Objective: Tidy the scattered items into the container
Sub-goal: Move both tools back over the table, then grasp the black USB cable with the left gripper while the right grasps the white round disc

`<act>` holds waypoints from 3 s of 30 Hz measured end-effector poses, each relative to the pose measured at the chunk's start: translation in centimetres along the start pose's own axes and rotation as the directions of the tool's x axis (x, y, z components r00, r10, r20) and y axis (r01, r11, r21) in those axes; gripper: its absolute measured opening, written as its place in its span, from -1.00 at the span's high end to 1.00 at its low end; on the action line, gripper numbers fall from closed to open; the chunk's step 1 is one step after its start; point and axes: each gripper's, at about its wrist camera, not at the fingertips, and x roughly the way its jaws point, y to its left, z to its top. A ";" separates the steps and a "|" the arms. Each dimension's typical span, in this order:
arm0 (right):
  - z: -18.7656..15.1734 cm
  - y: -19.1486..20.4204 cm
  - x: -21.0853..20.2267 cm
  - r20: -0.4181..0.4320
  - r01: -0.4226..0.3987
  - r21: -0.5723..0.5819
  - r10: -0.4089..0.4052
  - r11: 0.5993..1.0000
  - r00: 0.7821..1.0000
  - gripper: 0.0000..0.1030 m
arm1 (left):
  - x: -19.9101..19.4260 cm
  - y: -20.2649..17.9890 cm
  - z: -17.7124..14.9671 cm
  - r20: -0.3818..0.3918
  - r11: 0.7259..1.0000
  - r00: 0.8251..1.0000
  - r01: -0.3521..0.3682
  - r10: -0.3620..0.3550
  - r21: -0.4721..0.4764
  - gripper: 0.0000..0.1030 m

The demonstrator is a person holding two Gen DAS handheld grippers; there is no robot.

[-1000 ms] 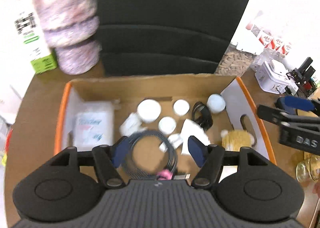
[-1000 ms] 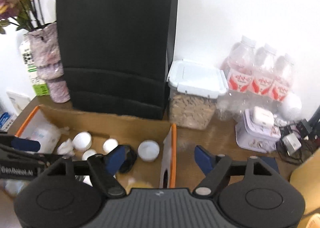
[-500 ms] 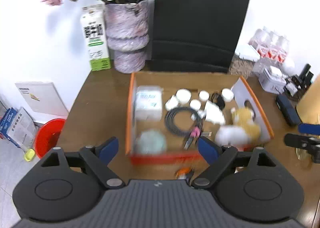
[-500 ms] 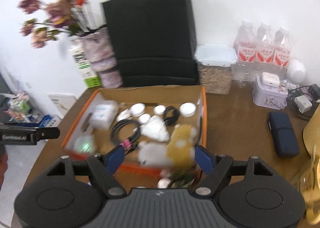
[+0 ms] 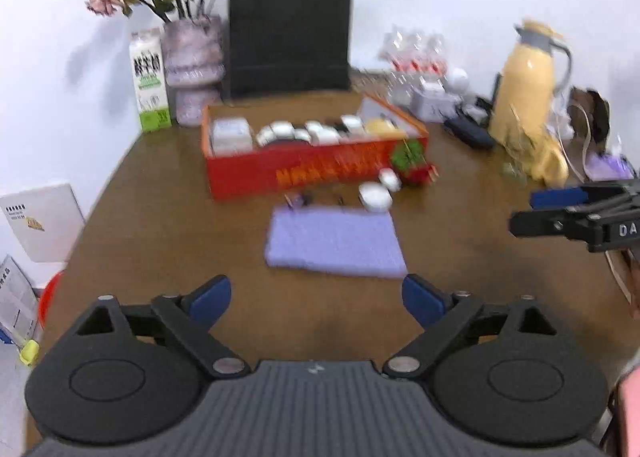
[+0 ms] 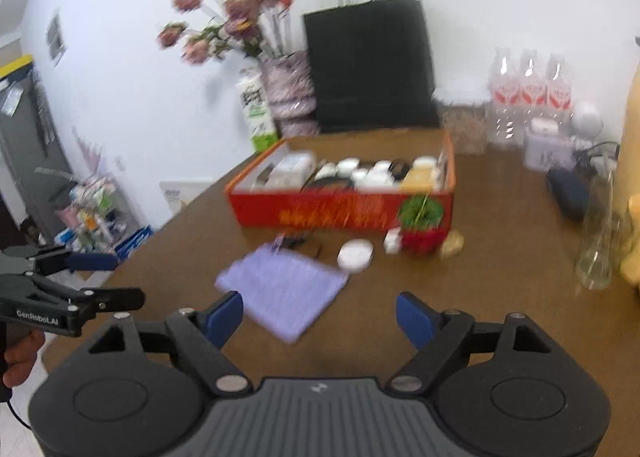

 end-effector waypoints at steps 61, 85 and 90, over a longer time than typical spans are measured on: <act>2.4 -4.0 19.8 -0.046 0.033 -0.088 -0.037 0.996 0.998 0.28 | 21.0 0.8 7.5 -0.055 0.946 0.990 0.144 -0.133 0.292 -0.07; 1.6 -5.5 17.8 -0.040 0.041 -0.047 -0.043 0.998 0.998 0.28 | 21.3 0.6 8.4 -0.133 0.950 0.990 0.088 -0.050 0.299 0.53; 1.5 -5.3 17.8 -0.042 0.033 -0.055 -0.035 0.998 0.999 0.27 | 22.7 0.8 9.5 -0.174 0.961 0.981 0.130 -0.088 0.245 0.36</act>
